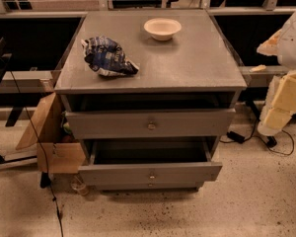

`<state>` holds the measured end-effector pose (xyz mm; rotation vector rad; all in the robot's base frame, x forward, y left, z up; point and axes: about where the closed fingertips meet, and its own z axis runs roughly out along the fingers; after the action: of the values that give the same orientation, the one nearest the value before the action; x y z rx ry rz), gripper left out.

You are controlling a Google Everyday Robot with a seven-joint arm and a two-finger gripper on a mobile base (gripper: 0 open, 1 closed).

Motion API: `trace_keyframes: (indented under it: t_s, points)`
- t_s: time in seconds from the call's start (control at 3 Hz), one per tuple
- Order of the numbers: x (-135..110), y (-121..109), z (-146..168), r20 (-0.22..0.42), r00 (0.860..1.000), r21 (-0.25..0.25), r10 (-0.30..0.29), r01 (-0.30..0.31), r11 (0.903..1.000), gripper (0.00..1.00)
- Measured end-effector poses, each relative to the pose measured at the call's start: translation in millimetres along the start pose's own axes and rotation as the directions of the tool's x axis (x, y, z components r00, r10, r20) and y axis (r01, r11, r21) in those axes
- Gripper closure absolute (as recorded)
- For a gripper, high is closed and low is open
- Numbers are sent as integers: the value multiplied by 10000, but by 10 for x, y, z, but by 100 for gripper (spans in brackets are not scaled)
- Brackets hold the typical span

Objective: Open top drawer

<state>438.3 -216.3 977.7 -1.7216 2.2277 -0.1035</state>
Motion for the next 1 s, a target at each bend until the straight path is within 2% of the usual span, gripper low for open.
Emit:
trace_keyframes:
  t_s: [0.33, 0.67, 1.0]
  points:
    - [0, 0, 0, 2, 10000, 1, -1, 1, 10000, 0]
    - [54, 21, 108, 360, 9991, 176, -221, 215, 9996, 0]
    - [202, 110, 461, 1276, 9914, 314, -297, 259, 9992, 0]
